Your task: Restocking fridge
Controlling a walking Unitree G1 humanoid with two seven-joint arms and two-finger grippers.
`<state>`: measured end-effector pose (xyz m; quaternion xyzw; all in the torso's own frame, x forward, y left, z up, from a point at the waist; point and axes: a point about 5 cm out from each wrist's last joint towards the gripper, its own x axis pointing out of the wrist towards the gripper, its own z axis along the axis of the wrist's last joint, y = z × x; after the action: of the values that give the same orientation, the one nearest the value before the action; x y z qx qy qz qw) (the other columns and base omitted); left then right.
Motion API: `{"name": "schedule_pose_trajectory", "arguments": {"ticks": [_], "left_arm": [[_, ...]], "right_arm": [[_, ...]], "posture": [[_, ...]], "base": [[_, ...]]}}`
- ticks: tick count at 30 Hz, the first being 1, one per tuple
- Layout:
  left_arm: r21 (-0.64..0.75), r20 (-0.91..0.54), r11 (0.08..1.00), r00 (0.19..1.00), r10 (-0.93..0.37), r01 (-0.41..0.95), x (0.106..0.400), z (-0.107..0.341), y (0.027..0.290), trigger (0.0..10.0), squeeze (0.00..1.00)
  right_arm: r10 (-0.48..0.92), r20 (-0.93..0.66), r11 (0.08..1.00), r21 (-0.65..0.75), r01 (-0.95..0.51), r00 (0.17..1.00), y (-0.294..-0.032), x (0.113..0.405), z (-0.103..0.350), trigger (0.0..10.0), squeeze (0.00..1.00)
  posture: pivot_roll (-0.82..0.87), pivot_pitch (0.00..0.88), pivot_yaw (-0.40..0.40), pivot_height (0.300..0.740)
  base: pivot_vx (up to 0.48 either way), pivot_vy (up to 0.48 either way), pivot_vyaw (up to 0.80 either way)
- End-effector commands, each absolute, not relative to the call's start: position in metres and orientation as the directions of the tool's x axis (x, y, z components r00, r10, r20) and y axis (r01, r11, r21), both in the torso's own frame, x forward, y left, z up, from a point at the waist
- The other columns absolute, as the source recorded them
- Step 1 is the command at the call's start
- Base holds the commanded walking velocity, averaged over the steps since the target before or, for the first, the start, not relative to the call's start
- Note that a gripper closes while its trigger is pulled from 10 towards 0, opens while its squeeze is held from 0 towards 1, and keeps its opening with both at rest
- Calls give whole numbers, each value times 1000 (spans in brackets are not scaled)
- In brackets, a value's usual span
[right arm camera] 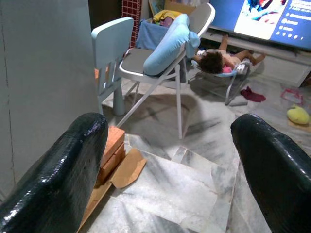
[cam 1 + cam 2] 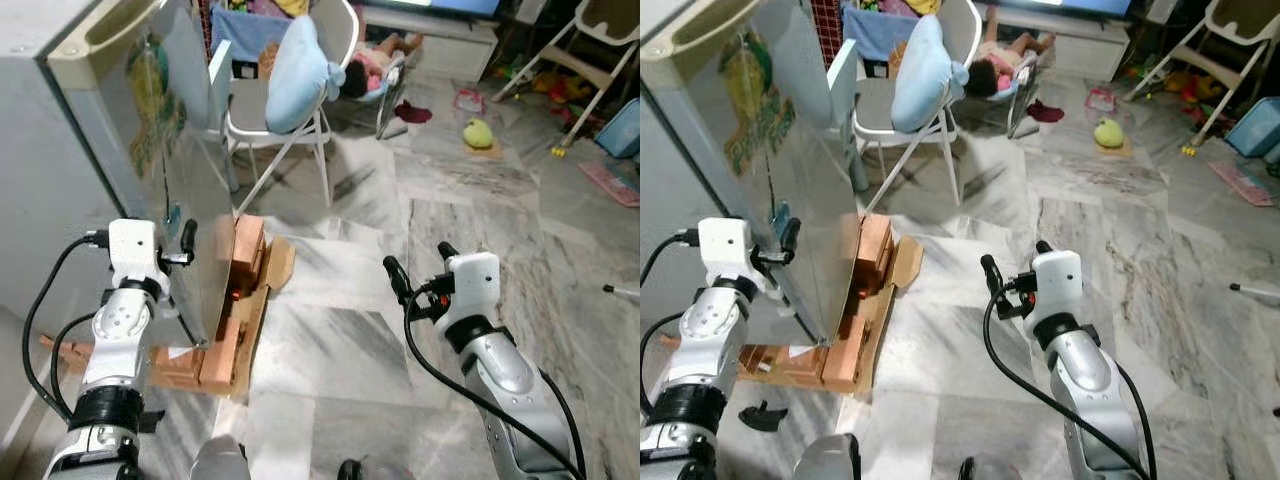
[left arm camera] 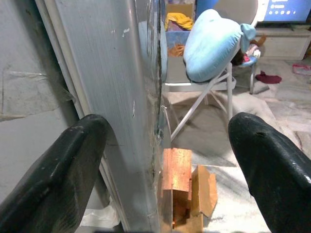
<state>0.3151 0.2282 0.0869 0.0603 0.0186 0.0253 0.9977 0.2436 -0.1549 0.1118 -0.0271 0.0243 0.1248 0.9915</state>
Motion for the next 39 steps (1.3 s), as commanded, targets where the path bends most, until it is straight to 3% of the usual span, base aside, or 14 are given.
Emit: {"name": "schedule_pose_trajectory", "arguments": {"ticks": [1,11,17,23,31,36,39], "left_arm": [[139,-4,987,997,83,-82,321,98,234,10000,0],[155,23,970,983,185,-186,324,101,250,10000,0],[110,26,992,998,64,-67,333,107,233,10000,0],[152,75,970,976,-203,190,340,120,184,10000,0],[209,132,903,904,-407,376,345,141,141,10000,0],[233,159,650,631,-759,723,315,161,47,10000,0],[241,149,630,613,-776,738,312,158,42,10000,0]], "right_arm": [[222,-53,972,-67,-226,974,-161,244,112,10000,0],[225,-51,971,-68,-228,973,-157,248,111,10000,0],[222,-49,972,-70,-225,974,-157,247,111,10000,0],[213,-53,973,-78,-217,976,-162,247,110,10000,0],[215,-19,975,-61,-216,976,-160,246,115,10000,0],[129,-3,991,24,-129,992,-164,245,118,10000,0],[130,0,991,20,-130,992,-163,245,119,10000,0]], "posture": [[-41,42,-82,740],[-28,48,-89,740],[-36,53,-89,740],[-41,55,-89,740],[-33,52,-98,740],[-31,45,-96,740],[-36,42,-91,740]], "base": [[0,0,0],[0,0,0],[0,0,0],[0,0,0],[0,0,0],[0,0,0],[0,0,0]]}}
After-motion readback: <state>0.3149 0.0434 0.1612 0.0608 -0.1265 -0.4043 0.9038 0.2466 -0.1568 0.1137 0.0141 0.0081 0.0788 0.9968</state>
